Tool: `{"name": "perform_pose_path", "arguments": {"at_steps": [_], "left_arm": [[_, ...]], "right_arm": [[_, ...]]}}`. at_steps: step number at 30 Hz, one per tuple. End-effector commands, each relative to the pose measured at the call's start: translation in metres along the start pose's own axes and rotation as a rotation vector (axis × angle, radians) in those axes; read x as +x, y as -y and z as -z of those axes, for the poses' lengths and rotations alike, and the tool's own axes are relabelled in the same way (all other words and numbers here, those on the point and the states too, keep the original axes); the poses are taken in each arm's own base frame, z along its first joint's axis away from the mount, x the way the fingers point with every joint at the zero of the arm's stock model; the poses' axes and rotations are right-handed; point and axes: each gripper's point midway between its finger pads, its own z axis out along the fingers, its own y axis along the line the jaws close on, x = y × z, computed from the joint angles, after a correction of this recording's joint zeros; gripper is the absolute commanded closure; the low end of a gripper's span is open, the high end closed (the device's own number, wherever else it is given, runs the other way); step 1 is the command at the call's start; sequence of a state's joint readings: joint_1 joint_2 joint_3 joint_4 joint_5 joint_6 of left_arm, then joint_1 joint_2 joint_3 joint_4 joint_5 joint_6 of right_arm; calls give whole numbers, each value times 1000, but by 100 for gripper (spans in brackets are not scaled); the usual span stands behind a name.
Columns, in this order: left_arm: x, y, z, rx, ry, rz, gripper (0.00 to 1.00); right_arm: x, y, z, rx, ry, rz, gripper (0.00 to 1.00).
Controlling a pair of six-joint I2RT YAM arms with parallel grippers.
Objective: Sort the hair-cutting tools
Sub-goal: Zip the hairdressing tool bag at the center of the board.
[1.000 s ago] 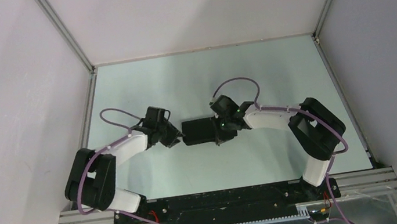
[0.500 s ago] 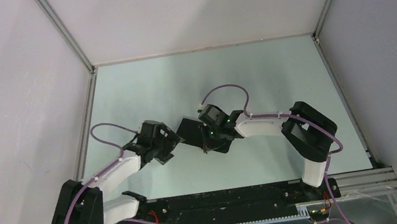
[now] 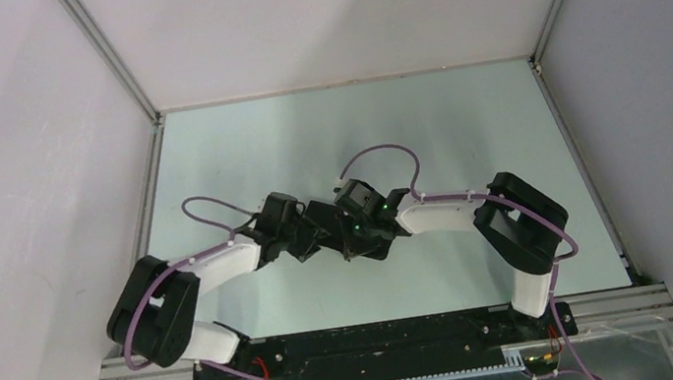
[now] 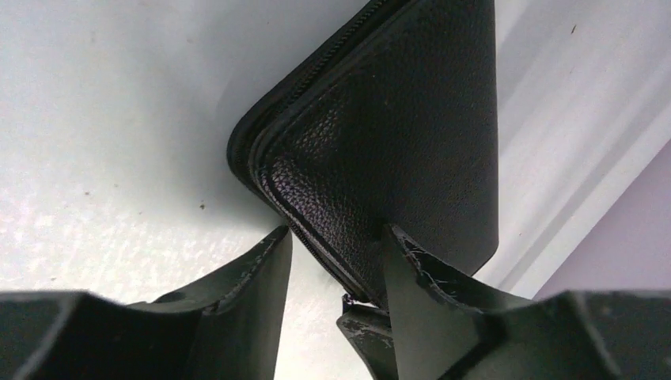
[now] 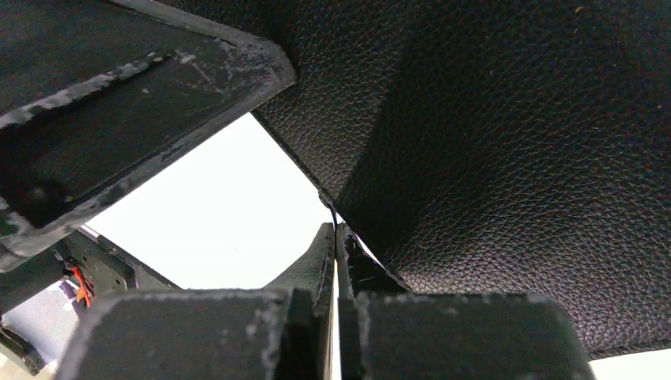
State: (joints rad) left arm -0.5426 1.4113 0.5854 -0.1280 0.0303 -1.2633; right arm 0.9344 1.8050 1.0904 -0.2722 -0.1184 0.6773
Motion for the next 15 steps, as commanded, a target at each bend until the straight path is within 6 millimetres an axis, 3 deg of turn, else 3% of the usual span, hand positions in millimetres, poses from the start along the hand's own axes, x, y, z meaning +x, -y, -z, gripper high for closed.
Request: {"name": "perform_pose_path", "arguments": {"at_steps": [1, 7, 12, 15], "left_arm": [[-3, -4, -13, -44, 24, 24, 51], [-2, -31, -21, -164, 36, 70, 67], [-4, -47, -23, -216, 45, 100, 70], [-6, -54, -23, -234, 46, 112, 71]], "right_arm": [[-12, -13, 4, -18, 33, 33, 100], [-1, 9, 14, 67, -3, 74, 100], [18, 35, 28, 86, -52, 37, 100], [17, 55, 42, 91, -54, -21, 100]]}}
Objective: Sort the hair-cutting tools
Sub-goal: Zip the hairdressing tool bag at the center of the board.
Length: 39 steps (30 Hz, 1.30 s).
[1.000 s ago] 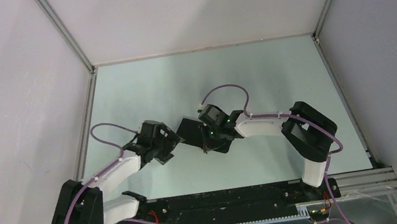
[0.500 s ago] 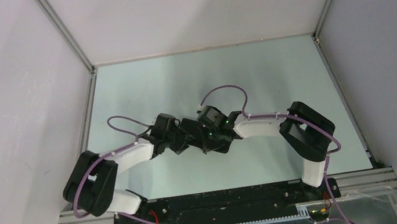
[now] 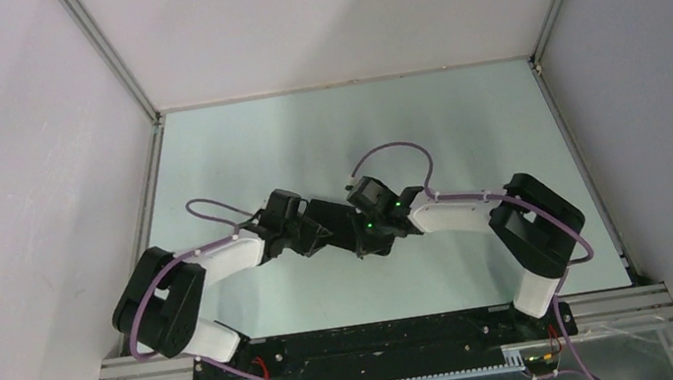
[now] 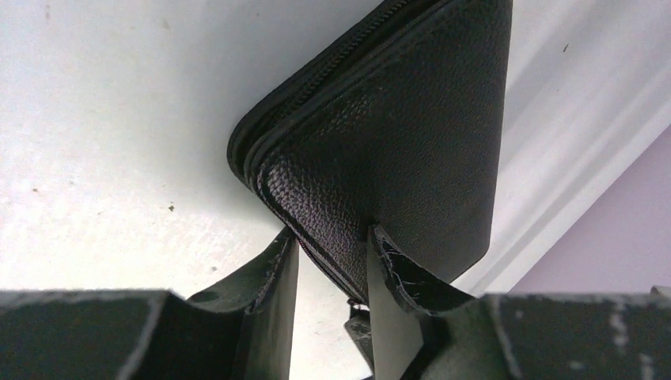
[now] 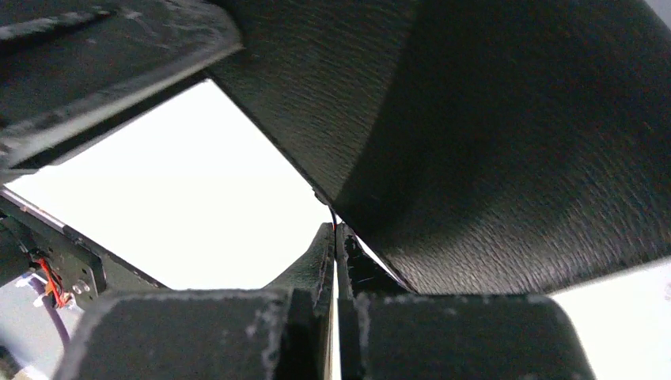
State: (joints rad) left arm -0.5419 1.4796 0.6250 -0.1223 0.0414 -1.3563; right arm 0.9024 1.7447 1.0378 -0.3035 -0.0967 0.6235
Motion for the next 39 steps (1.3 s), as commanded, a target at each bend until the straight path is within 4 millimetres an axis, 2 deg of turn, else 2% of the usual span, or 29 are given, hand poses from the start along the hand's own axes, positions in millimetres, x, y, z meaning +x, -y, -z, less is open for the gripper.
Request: {"name": "perform_pose_path", "arguments": {"at_steps": [1, 4, 5, 9, 14, 18, 19, 21, 23, 24, 25, 26, 27, 28, 29, 30, 33, 34, 37, 39], "left_arm": [[-15, -62, -13, -214, 77, 25, 71], [-20, -66, -12, -223, 85, 30, 71], [-23, -66, -12, -223, 89, 31, 71], [-29, -64, -11, -225, 100, 21, 71], [-40, -58, -10, -236, 109, -29, 71], [-53, -42, -11, -217, 118, -83, 69], [-55, -32, -11, -193, 118, -93, 68], [-57, -19, -11, -160, 106, -125, 61], [-57, -6, -8, -122, 97, -156, 50], [-58, -1, -4, -102, 99, -174, 41], [-59, 2, -1, -91, 102, -181, 36], [-59, 4, 4, -74, 109, -193, 28], [-59, 6, 7, -64, 113, -200, 24], [-59, 7, 14, -49, 122, -204, 17], [-60, 11, 21, -25, 134, -205, 14], [-57, 7, 23, -25, 127, -204, 9], [-46, 7, 35, 26, 107, -193, 6], [-39, 0, 34, 27, 86, -190, 6], [-19, -3, 36, 59, 30, -181, 10], [-3, -9, 34, 71, -15, -176, 18]], "right_arm": [[20, 45, 30, 61, -77, -69, 100], [22, 62, 43, 73, -70, -97, 100], [26, 72, 44, 87, -79, -116, 100], [28, 90, 52, 98, -73, -145, 100], [26, 92, 54, 83, -73, -138, 100], [24, 69, 52, 29, -67, -83, 100], [23, 64, 51, 24, -68, -72, 100], [21, 46, 47, -1, -64, -34, 100], [16, 29, 43, -25, -54, -7, 100], [12, 18, 40, -43, -45, 13, 100], [11, 12, 38, -49, -40, 13, 100], [6, 1, 34, -69, -27, 28, 100], [-3, -8, 33, -87, -1, 31, 100], [-1, -14, 29, -92, -4, 42, 100], [-8, -24, 28, -110, 19, 50, 100], [-9, -27, 24, -112, 21, 51, 100], [-22, -47, 18, -156, 63, 49, 100], [-22, -49, 14, -157, 64, 44, 100], [-32, -58, 9, -179, 88, 39, 100], [-32, -60, 3, -180, 80, 36, 100]]}}
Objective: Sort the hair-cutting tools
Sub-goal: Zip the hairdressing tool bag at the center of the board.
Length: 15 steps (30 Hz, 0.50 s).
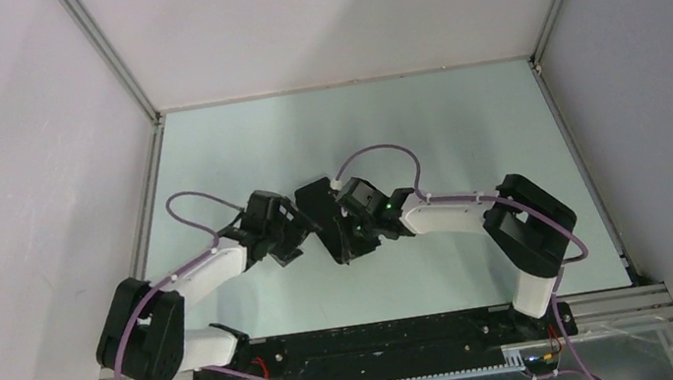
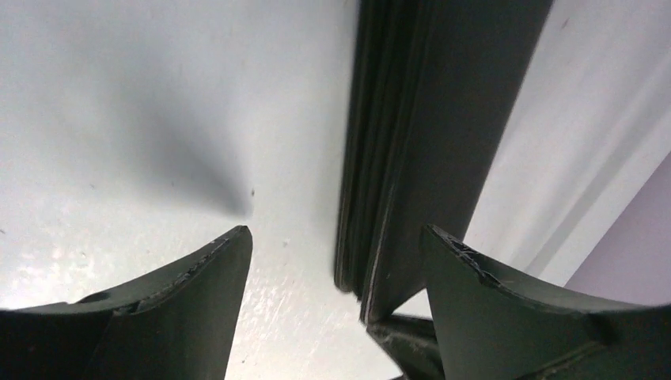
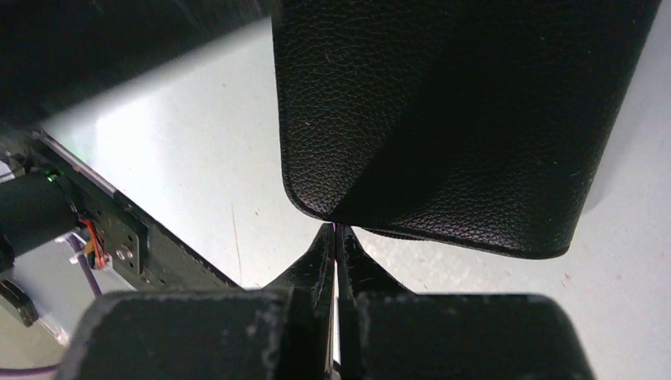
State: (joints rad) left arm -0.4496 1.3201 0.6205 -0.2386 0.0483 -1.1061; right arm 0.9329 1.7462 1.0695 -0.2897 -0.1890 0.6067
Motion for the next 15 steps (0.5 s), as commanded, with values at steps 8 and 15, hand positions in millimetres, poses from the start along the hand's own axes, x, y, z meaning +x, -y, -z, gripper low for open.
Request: {"name": "perform_pose_path", "arguments": {"at_steps": [8, 15], "left_arm": [[57, 9, -2, 100, -145, -2, 40], [63, -6, -14, 34, -159, -20, 58]], "right_arm": [[-34, -22, -13, -49, 84, -3, 100], [-31, -18, -13, -32, 73, 7, 100]]}}
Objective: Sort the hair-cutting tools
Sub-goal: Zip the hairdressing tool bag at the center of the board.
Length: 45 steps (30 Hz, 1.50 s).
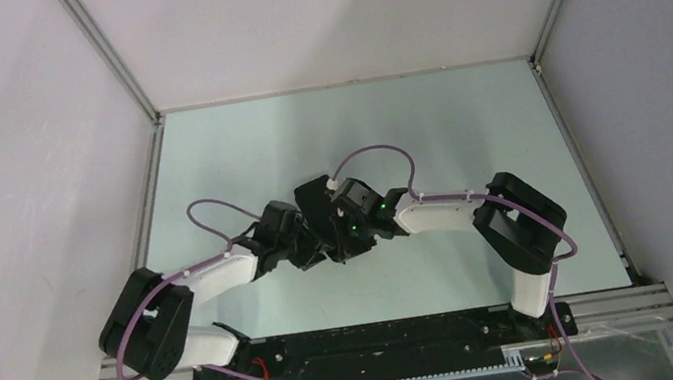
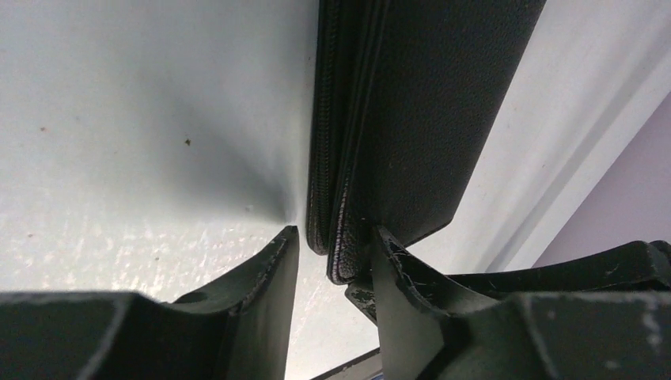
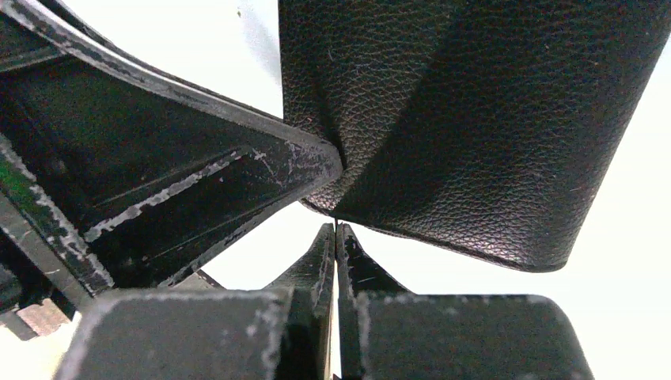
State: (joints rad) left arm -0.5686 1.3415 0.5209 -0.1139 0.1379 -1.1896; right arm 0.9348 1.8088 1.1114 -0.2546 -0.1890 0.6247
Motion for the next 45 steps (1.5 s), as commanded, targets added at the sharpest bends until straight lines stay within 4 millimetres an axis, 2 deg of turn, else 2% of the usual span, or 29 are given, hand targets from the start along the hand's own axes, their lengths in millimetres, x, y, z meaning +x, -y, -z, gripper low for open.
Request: {"name": "perform_pose_path", "arguments": {"at_steps": [1, 6, 10, 12, 16, 17, 18, 19, 22, 29, 34, 42, 45], "left_arm": [[3, -8, -9, -35, -9, -6, 60], [5, -26, -20, -111, -22, -16, 77], [6, -46, -23, -196, -22, -21, 91], [5, -54, -23, -232, -14, -28, 93], [1, -62, -23, -278, -1, -58, 95], [1, -66, -23, -294, -3, -65, 96], [1, -67, -24, -299, -7, -73, 96], [0, -67, -24, -300, -8, -73, 96], [1, -68, -25, -305, -16, -82, 97], [2, -68, -26, -307, -35, -117, 100], [1, -65, -26, -302, -44, -144, 100], [1, -53, -24, -264, -55, -193, 98], [-3, -47, -21, -251, -42, -220, 95]], "right_arm": [[-20, -13, 2, -24, 59, 24, 100], [-16, -10, 4, -9, 44, 35, 100], [-9, 3, 12, 42, 16, 62, 100], [-5, 15, 18, 88, -7, 72, 100], [2, 56, 32, 211, -43, 77, 100], [0, 60, 36, 214, -35, 76, 100], [2, 75, 39, 235, -38, 55, 100], [0, 80, 43, 238, -28, 44, 100], [-5, 114, 56, 274, -7, -31, 100], [-21, 152, 72, 264, 58, -169, 100], [-25, 139, 69, 200, 68, -165, 100], [-7, 110, 66, 168, 23, -95, 100], [-5, 105, 74, 163, 36, -88, 100]]}}
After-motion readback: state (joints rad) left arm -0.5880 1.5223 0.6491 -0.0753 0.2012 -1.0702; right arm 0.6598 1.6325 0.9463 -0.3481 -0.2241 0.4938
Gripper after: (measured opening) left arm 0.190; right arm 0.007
